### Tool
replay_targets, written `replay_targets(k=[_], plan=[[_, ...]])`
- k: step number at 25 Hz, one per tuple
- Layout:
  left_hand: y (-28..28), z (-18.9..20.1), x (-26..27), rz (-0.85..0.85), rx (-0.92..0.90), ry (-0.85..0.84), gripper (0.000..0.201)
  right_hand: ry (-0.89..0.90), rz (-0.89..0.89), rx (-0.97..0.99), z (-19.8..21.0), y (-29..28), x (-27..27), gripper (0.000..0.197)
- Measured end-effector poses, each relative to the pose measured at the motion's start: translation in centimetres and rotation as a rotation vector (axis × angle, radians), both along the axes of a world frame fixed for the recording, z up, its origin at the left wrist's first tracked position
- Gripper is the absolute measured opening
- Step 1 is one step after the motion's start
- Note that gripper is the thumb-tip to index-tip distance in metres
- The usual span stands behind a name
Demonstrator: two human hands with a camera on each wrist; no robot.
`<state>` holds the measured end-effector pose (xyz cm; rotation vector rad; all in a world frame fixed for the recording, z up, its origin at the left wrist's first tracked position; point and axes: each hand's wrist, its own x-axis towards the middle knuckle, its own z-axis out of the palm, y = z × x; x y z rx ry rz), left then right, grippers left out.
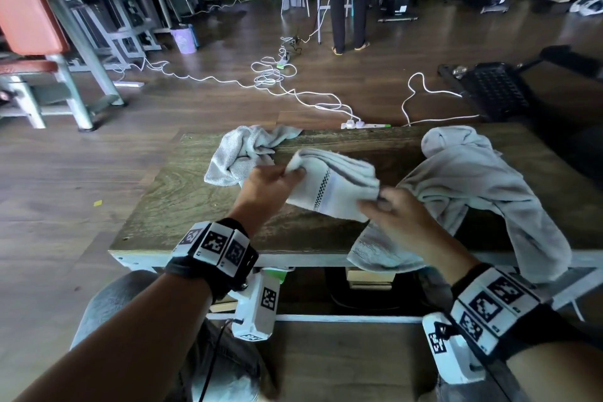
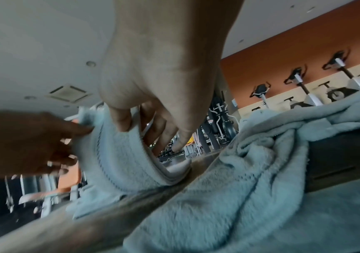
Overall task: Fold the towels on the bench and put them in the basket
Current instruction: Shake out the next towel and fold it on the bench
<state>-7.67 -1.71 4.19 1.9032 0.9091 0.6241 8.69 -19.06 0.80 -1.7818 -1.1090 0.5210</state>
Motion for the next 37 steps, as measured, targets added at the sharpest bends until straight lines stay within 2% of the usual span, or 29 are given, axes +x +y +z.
replay_targets(k=[2, 4, 6, 8, 11, 17, 21, 25, 29, 32, 34, 37], plan=[[0.4, -1.1, -0.5, 0.020, -0.036, 0.012, 0.031, 0.030, 0.009, -0.037, 0.8, 0.5, 0.9, 0.023], [0.7, -2.1, -0.4, 0.012, -0.068, 0.064, 0.046, 0.002, 0.020, -0.067, 0.8, 1.0, 1.2, 0.024], [0.9, -2.9, 0.2, 0.013, -0.033, 0.171, 0.056, -0.003, -0.033, -0.105, -0.1, 1.8, 1.0, 0.028], [1.1, -3.5, 0.9, 0.037, 0.002, 0.299, 0.058, -0.001, -0.098, -0.143, -1.8, 2.6, 0.8, 0.032], [1.7, -4.6, 1.6, 0.038, 0.028, 0.387, 0.056, -0.028, -0.178, -0.156, -3.9, 3.5, 0.5, 0.034], [4.6, -5.2, 4.5, -0.052, 0.091, 0.441, 0.044, -0.137, -0.279, -0.119, -4.1, 4.2, 1.6, 0.017], [5.3, -4.7, 6.0, -0.073, 0.137, 0.407, 0.023, -0.080, -0.265, -0.146, -3.4, 5.7, 2.9, 0.014], [6.4, -4.5, 6.2, -0.064, 0.217, 0.362, 0.022, -0.003, -0.247, -0.081, -2.8, 6.9, 4.3, 0.017], [6.7, -4.1, 6.7, -0.157, 0.233, 0.510, 0.024, -0.068, -0.296, -0.248, -4.3, 8.1, 4.1, 0.024], [7.2, -4.6, 6.1, -0.161, 0.207, 0.455, 0.044, 0.031, -0.319, -0.349, -4.3, 8.9, 4.2, 0.020], [7.6, -5.1, 6.2, -0.123, 0.241, 0.410, 0.051, 0.033, -0.279, -0.376, -4.0, 9.2, 4.4, 0.018], [8.1, -5.7, 6.7, -0.050, 0.343, 0.415, 0.039, -0.037, -0.284, -0.357, -3.8, 9.8, 4.8, 0.018]])
